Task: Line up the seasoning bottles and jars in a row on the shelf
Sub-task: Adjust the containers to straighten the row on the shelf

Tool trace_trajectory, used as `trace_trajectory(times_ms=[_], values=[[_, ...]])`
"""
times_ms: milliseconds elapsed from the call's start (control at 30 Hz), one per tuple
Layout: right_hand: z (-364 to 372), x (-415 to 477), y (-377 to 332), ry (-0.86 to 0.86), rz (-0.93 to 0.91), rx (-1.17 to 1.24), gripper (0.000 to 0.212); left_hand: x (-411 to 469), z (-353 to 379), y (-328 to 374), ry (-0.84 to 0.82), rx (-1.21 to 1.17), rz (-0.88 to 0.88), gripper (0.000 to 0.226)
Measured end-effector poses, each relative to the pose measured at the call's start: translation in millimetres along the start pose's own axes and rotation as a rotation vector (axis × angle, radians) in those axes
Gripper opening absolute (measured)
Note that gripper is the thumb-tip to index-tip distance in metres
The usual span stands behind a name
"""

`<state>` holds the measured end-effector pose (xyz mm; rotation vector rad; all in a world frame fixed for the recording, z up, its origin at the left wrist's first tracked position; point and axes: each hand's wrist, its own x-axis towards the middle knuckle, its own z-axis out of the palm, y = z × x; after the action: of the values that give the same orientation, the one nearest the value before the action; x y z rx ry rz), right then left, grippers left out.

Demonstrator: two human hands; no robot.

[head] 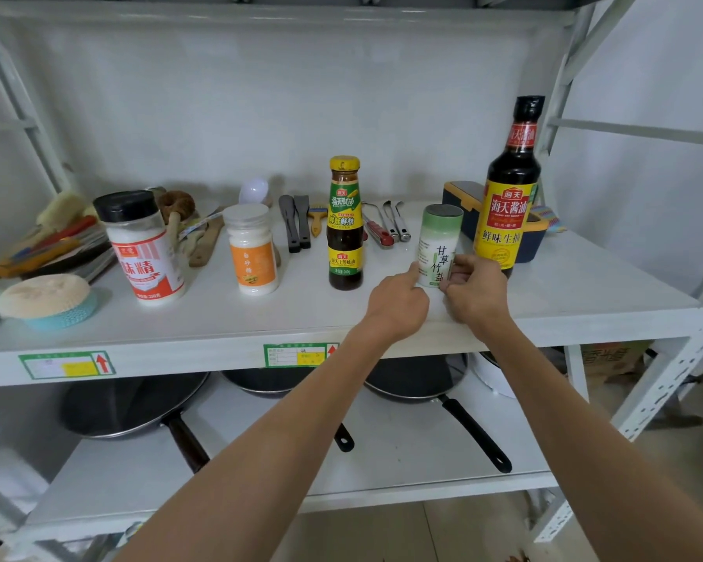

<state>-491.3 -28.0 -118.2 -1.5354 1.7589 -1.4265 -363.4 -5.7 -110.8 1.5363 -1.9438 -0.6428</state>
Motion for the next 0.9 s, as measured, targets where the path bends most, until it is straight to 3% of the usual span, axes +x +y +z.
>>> trace_trajectory(times_ms=[167, 233, 400, 633, 900], values=[[-12, -9, 0, 0.328, 0.080, 0.080, 0.035, -1, 1, -3, 0.098, -0.174, -0.002, 0.053], [-23, -4, 2, 0.412, 0.107, 0.076, 0.042, 0, 0, -4, 0.091, -0.197, -0.010, 0.054], [-35, 20, 7, 0.248, 0.181, -0.148, 0.082, -5, 0, 0, 0.080, -0.165, 0.016, 0.056], [-50, 32, 20, 0.114, 0.023, -0.142, 0.068, -2, 3, -2, 0.053, -0.065, 0.018, 0.059], [-83, 30, 30, 0.018, -0.002, -0.233, 0.065, -1, 1, -3, 0.026, -0.079, 0.033, 0.056]])
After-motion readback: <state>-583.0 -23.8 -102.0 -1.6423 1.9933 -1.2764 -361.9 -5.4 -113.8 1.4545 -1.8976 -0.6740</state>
